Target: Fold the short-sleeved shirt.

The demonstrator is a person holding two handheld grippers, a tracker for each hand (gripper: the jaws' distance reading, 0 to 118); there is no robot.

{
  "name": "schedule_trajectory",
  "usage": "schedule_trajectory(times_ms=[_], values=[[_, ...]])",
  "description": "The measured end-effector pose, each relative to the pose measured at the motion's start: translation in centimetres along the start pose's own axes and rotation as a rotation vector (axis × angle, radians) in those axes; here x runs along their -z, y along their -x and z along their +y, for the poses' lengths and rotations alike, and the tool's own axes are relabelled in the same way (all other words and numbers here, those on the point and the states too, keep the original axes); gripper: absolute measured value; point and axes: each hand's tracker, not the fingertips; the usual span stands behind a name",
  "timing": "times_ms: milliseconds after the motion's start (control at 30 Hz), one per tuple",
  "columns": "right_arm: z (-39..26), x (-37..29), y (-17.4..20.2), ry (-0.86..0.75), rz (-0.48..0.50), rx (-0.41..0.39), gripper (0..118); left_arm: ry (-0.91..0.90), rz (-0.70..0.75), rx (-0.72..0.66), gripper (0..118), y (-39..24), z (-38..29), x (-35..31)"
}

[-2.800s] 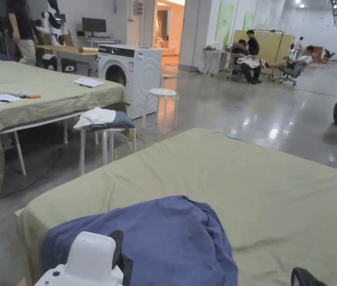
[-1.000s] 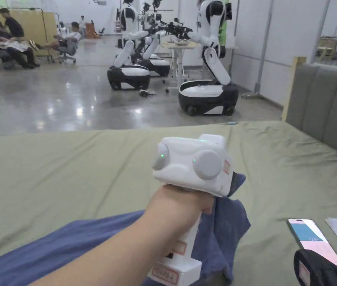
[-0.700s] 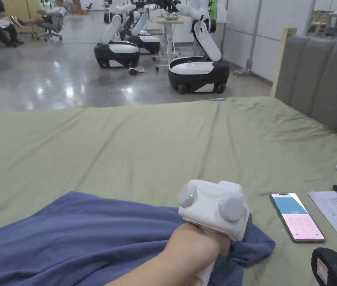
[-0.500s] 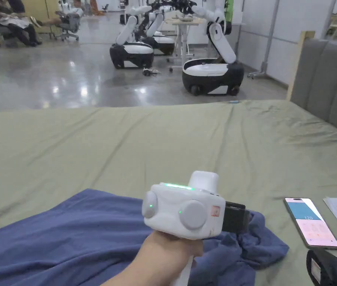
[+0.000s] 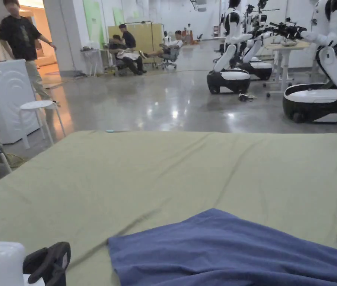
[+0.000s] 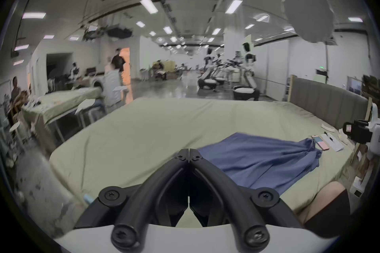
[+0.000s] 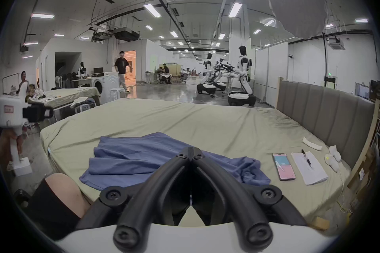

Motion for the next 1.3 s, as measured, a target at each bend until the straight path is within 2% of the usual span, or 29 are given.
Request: schedule_trajectory(times_ms=[133, 200, 300, 333, 433, 467, 500, 533, 633, 700, 733, 767, 800, 833, 867, 900, 967, 1000, 1033, 1067, 1100, 1133, 1233, 1300], values=[[0.3, 1.1, 2.6, 0.022, 0.075, -0.013, 1, 0.086, 0.034, -0.031, 0, 3.2, -2.8, 1.4], [0.4, 1.5, 3.5, 0.030, 0.095, -0.033, 1, 0.108, -0.008, -0.102, 0, 3.5, -3.2, 3.1], [0.5, 2.4, 3.9, 0.053, 0.103, -0.042, 1, 0.134, -0.059, -0.096, 2, 2.3, -3.1, 7.7], [0.5, 2.7, 3.8, 0.060, 0.102, -0.043, 1, 0.143, -0.077, -0.061, 19, 1.7, -2.9, 9.5], [0.3, 3.5, 3.1, 0.078, 0.083, -0.048, 1, 0.212, -0.119, 0.005, 52, 0.2, -2.4, 17.1], [0.1, 3.8, 2.6, 0.083, 0.072, -0.049, 1, 0.249, -0.130, -0.001, 89, 0.0, -2.4, 20.1], [0.1, 4.0, 2.3, 0.091, 0.059, -0.048, 1, 0.288, -0.117, 0.004, 116, -0.3, -2.4, 22.4], [0.1, 4.3, 1.9, 0.099, 0.049, -0.049, 1, 0.306, -0.121, 0.007, 116, -0.3, -2.7, 25.1], [-0.3, 5.2, 0.5, 0.109, 0.013, -0.098, 1, 0.383, -0.013, 0.032, 115, -1.4, -3.4, 30.4], [-0.5, 6.2, -0.7, 0.127, -0.029, -0.109, 1, 0.457, -0.015, 0.009, 111, -2.2, -4.6, 33.5], [-0.6, 6.5, -1.2, 0.131, -0.037, -0.097, 1, 0.528, 0.010, 0.011, 108, -2.5, -5.1, 34.7], [-0.7, 6.6, -1.9, 0.133, -0.048, -0.080, 1, 0.631, 0.061, 0.017, 99, -2.6, -5.8, 35.7], [-0.7, 6.7, -2.3, 0.133, -0.054, -0.072, 1, 0.629, 0.014, -0.049, 96, -2.3, -5.9, 35.6], [-0.9, 6.7, -2.7, 0.131, -0.058, -0.073, 1, 0.564, 0.044, -0.078, 89, -2.6, -5.2, 34.8], [-1.1, 6.8, -3.1, 0.136, -0.068, -0.077, 1, 0.565, 0.037, -0.079, 76, -3.1, -4.6, 34.4], [-1.4, 7.0, -3.4, 0.142, -0.073, -0.081, 1, 0.575, 0.043, -0.079, 58, -3.8, -4.3, 34.3], [-1.9, 7.5, -4.1, 0.163, -0.081, -0.072, 1, 0.533, -0.029, -0.018, 7, -4.4, -3.9, 33.2], [-2.2, 7.6, -4.4, 0.165, -0.081, -0.060, 1, 0.510, 0.034, 0.038, 0, -4.8, -3.7, 32.8], [-2.7, 7.7, -4.9, 0.166, -0.078, -0.040, 1, 0.484, 0.008, 0.008, 0, -4.6, -3.4, 32.2], [-3.1, 7.9, -5.4, 0.180, -0.084, -0.023, 1, 0.479, -0.122, -0.092, 0, -3.6, -3.0, 31.4], [-3.6, 8.0, -5.9, 0.204, -0.094, -0.012, 1, 0.490, -0.133, -0.167, 0, -3.7, -2.6, 30.9], [-4.1, 8.0, -6.5, 0.214, -0.100, -0.002, 1, 0.473, -0.137, -0.179, 0, -4.1, -1.9, 29.9], [-6.0, 8.2, -8.4, 0.278, -0.138, 0.028, 1, 0.321, -0.196, -0.046, 0, -4.9, 0.7, 26.9], [-7.3, 8.6, -10.2, 0.313, -0.138, 0.050, 1, 0.249, -0.224, -0.024, 0, -5.3, 2.4, 24.8]])
